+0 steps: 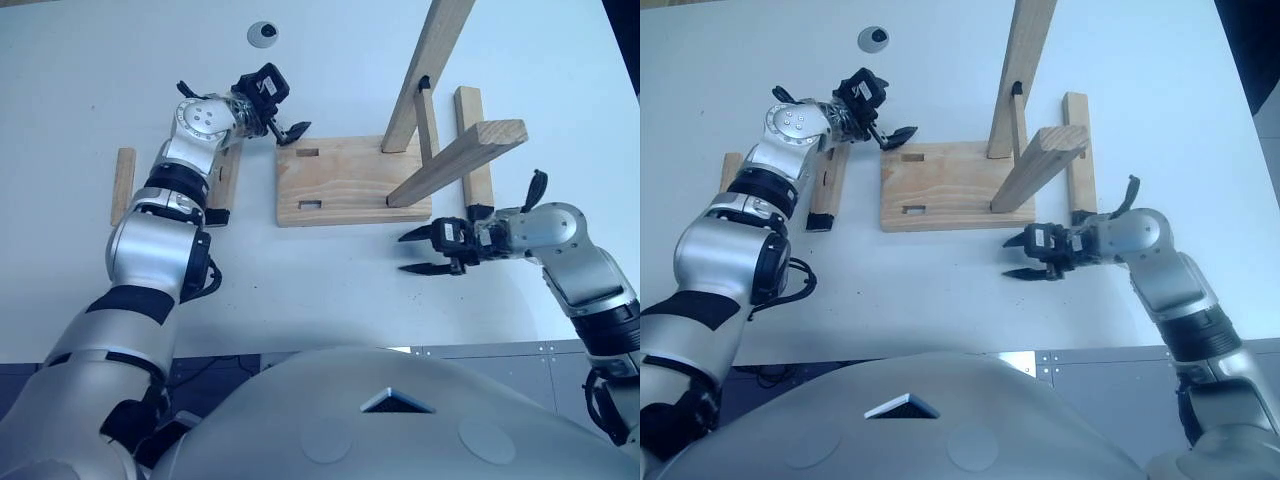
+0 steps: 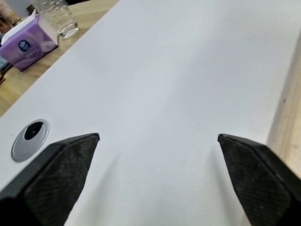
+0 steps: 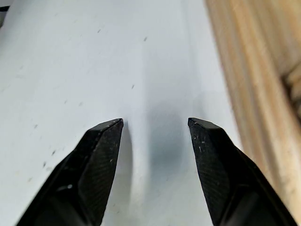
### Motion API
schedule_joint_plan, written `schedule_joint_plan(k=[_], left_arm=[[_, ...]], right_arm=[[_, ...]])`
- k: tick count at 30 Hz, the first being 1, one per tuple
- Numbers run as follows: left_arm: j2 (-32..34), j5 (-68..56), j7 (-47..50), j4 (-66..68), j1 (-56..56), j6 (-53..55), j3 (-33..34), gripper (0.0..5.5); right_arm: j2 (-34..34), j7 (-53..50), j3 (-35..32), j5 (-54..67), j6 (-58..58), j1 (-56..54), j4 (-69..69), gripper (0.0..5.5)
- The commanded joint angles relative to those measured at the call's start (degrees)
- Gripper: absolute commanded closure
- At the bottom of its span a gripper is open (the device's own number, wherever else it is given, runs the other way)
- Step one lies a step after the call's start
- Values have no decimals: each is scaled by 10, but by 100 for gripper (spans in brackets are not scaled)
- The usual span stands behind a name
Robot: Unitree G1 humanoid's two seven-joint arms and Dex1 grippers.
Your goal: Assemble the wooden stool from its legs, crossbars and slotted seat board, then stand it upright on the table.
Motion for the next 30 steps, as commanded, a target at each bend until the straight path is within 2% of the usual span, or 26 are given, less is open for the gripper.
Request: schedule_joint_plan(k=[1,6,12,15,20,26,28,30], left_arm=[[33,-4,-78,-66,76,-31,-9,85],[51,-54,-116,-197,153,-2,9,85],[37,-89,-108,-373,229,81,10,85],[33,-95,-100,-438,252,118,8,85],[52,-90,-91,-488,292,143,14,85],[112,-131,-110,-531,360,170,62,85],[116,-193,-117,-589,397,195,103,85],[97,-274,-59,-626,420,239,195,85]], right_arm=[[55,-102,37,-92,154,-85,-34,295],[95,-172,58,-146,204,-137,8,295],[117,-196,77,-161,179,-167,76,295],[122,-200,66,-166,159,-188,117,295],[122,-203,15,-144,148,-209,143,295],[92,-204,-116,-69,239,-203,-19,295],[90,-231,-143,-71,246,-189,-35,295],[107,-281,-191,-75,236,-165,-50,295]])
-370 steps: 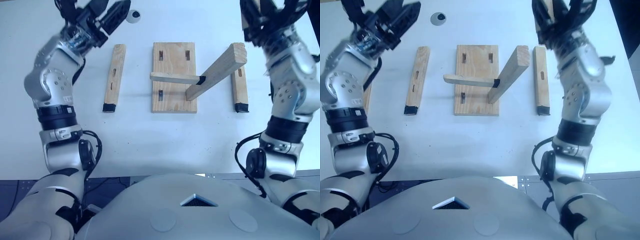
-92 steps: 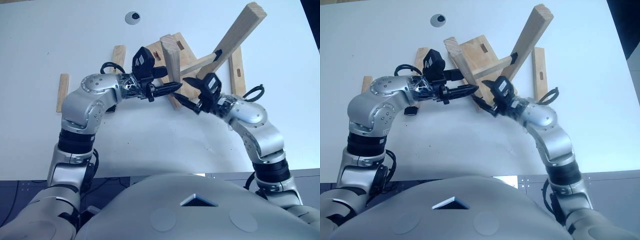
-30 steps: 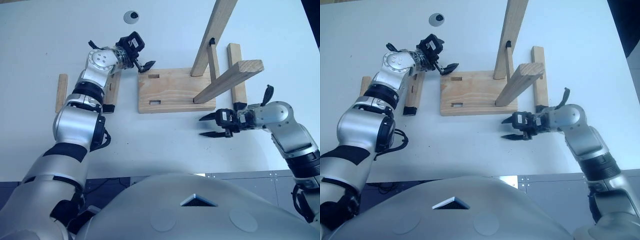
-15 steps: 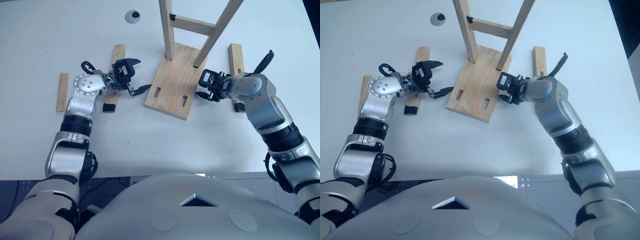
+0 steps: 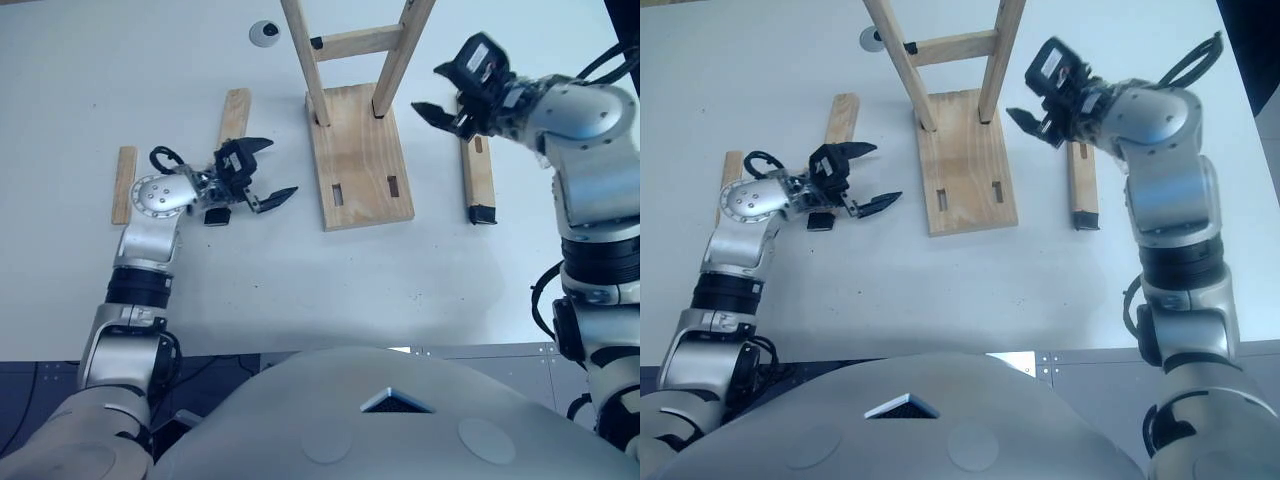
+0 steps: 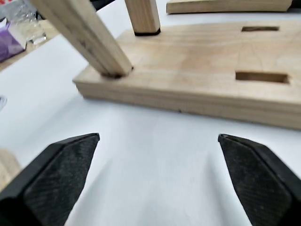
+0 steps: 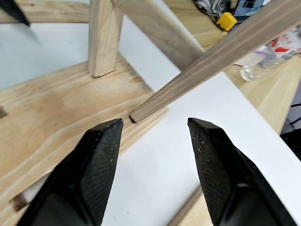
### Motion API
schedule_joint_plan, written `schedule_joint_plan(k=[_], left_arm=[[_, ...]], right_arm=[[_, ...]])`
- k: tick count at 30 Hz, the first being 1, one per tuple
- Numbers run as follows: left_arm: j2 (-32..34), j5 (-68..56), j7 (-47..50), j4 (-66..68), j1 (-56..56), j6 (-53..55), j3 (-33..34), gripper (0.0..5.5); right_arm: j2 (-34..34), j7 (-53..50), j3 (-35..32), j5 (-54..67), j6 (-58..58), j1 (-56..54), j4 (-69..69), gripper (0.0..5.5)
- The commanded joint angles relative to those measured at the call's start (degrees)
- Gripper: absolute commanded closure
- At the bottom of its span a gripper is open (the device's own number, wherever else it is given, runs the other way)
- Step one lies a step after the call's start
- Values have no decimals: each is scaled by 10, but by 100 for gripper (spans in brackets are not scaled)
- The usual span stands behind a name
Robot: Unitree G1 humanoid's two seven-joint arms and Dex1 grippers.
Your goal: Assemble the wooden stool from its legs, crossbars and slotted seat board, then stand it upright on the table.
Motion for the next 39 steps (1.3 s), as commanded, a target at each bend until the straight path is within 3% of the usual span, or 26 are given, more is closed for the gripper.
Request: schedule_joint_plan(k=[1,3,8,15,24,39], left_arm=[[-19,-125,84,-65,33,72,144,85],[-17,-146,155,-48,44,95,216,85],[6,-108,195,-8,103,73,251,85],[35,-83,218,97,79,55,270,85],[23,-106,211,173,75,97,281,85],[11,-54,225,235,93,64,234,327]], right_arm=[[12,-77,-82,1,-2,46,-37,295],[23,-105,-122,11,-11,87,-69,295],[52,-156,-178,38,-14,144,-130,295],[47,-178,-177,50,-12,164,-136,295],[44,-181,-157,61,-16,161,-128,295],[36,-170,-122,73,-28,149,-104,291]])
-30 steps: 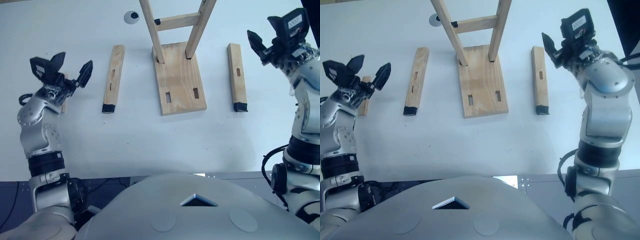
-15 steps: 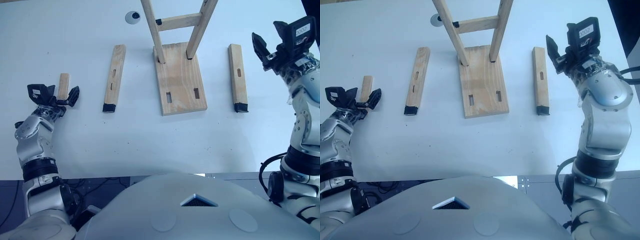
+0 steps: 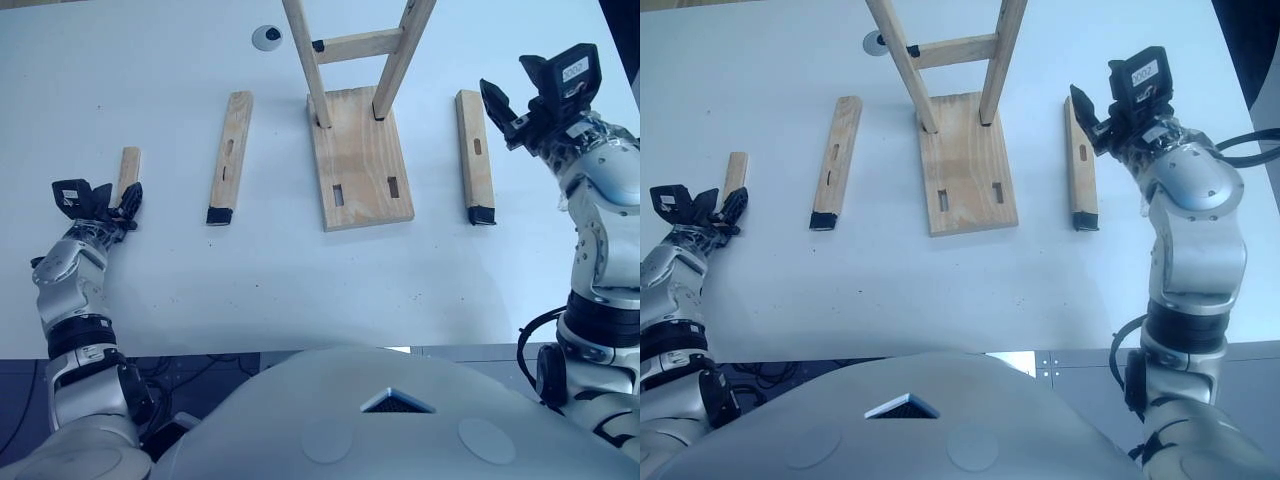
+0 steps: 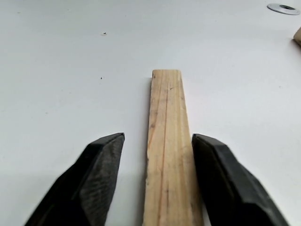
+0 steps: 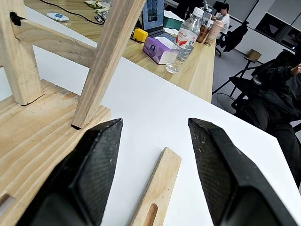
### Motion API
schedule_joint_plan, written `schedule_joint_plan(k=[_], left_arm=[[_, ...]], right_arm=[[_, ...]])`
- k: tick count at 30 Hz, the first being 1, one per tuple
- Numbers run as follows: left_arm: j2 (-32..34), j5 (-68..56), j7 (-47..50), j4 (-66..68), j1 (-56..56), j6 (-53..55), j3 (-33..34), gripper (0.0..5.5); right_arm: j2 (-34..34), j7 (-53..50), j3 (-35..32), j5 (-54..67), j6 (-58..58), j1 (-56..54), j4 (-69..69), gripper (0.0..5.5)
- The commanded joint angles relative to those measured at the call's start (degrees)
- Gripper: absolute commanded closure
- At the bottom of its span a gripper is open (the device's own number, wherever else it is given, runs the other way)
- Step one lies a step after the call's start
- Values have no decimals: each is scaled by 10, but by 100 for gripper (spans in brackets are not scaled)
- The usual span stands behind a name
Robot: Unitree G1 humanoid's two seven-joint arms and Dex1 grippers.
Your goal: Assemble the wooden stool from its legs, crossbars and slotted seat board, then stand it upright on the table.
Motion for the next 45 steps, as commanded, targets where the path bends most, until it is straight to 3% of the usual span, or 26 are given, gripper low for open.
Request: schedule_joint_plan(k=[1,7,12,17,22,26,36,45], left_arm=[[-15,39,3,24,29,-8,-41,338],[-26,66,9,44,36,-58,-78,418],[-27,80,20,80,-19,-113,-97,424],[-61,77,22,-86,-198,-197,-142,424],[-116,34,14,-325,-273,-170,-202,424],[-147,15,23,-426,-278,-144,-232,424],[-186,12,13,-462,-258,-116,-286,424],[-186,10,7,-459,-234,-111,-289,424]], right_arm=[[-12,9,11,8,-7,-16,9,291],[-6,19,12,30,-10,-51,37,291],[42,-7,-31,90,1,-92,48,291],[162,-67,-174,283,8,-172,71,291],[187,-35,-132,368,7,-175,48,291],[224,-40,-92,428,7,-181,29,291],[284,-94,-26,505,-7,-197,19,291],[290,-159,-46,623,-10,-217,18,291]])
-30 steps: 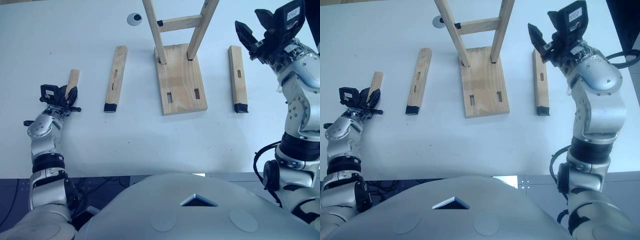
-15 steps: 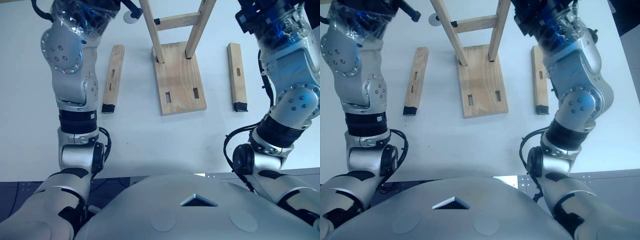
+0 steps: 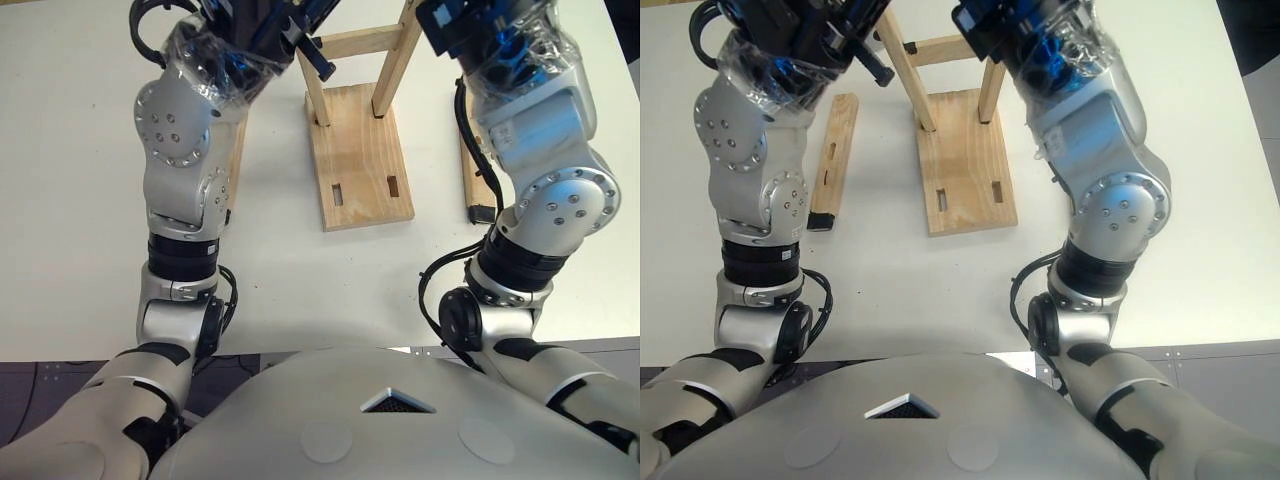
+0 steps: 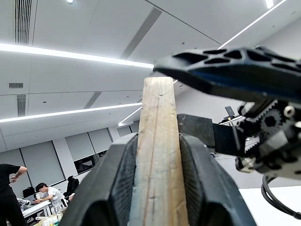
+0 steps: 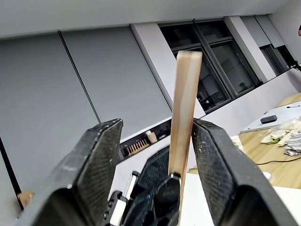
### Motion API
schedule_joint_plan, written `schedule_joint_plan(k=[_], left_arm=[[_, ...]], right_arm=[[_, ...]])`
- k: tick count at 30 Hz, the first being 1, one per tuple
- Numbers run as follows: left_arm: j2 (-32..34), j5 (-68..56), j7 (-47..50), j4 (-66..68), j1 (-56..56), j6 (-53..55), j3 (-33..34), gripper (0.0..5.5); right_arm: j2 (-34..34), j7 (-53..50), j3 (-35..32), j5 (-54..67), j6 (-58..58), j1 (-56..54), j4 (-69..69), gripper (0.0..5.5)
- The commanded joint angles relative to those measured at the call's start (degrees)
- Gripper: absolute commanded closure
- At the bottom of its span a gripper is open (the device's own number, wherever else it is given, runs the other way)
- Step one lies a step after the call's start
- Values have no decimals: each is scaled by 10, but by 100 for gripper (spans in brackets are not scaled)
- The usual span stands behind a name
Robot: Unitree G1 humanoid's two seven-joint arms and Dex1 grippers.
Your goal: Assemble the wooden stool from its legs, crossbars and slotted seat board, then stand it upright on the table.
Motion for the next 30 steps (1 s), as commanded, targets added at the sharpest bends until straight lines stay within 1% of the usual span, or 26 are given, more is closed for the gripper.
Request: schedule_joint_plan(k=[1,8,11,14,18,19,20,22,24,26,28,30], left_arm=[[1,4,-5,-1,13,2,-1,424],[0,0,-13,-17,20,-2,-6,424],[0,-3,-14,-19,19,-1,-5,425],[-1,-2,-14,-18,18,-2,-3,425],[1,7,-9,-11,16,6,-1,425],[2,11,-5,-8,18,13,0,425],[6,7,-10,-6,20,27,-4,388],[20,27,-21,6,30,46,-18,358],[38,54,-30,24,44,58,-33,330],[50,61,-34,29,60,85,-41,303],[38,61,2,32,64,123,-23,274],[14,34,55,31,64,163,25,250]], right_arm=[[-6,-24,-7,45,-1,-23,-6,311],[-22,-41,3,47,-1,-20,6,439],[-31,-41,8,34,-1,-16,13,483],[-39,-39,15,27,-5,-13,19,506],[-45,-33,15,27,-10,-12,21,509],[-43,-37,10,9,-28,-14,22,509],[-41,-46,0,-5,-46,-18,31,509],[-56,-56,-32,-53,-97,-29,60,511],[-91,-49,-60,-104,-136,-26,78,511],[-142,-15,-58,-178,-171,3,87,511],[-188,21,-49,-246,-202,56,82,511],[-214,42,-49,-289,-220,121,70,511]])
